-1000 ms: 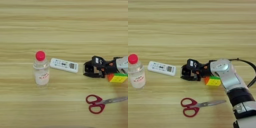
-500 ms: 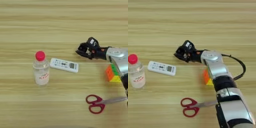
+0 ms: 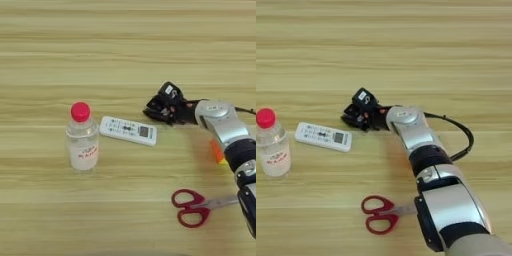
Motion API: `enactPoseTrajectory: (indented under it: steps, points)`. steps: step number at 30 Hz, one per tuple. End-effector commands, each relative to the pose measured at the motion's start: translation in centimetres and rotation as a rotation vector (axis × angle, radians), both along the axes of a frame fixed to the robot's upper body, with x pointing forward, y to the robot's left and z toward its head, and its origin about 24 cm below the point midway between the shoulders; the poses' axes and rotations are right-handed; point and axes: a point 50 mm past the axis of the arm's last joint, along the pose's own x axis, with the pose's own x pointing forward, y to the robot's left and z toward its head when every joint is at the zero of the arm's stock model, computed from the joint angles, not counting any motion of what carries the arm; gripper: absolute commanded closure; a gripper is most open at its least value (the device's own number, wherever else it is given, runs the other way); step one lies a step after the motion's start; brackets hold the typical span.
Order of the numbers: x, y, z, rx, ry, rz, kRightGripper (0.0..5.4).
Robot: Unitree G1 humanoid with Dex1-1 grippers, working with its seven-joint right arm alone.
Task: Move the objects on the table
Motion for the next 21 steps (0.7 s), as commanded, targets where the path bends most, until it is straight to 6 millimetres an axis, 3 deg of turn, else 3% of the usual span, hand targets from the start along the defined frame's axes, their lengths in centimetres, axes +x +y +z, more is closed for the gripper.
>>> enactPoseTrajectory:
  steps: [1,7,12,21]
  points:
    - [1.4,0.2,3.1,0.002,-0.105,0.024,2.07]
    - [1.4,0.1,5.3,0.070,-0.180,0.061,1.25]
    - [1.2,-0.4,9.3,0.166,-0.345,0.085,0.83]
    - [-0.3,-1.4,13.3,0.252,-0.576,0.160,0.04]
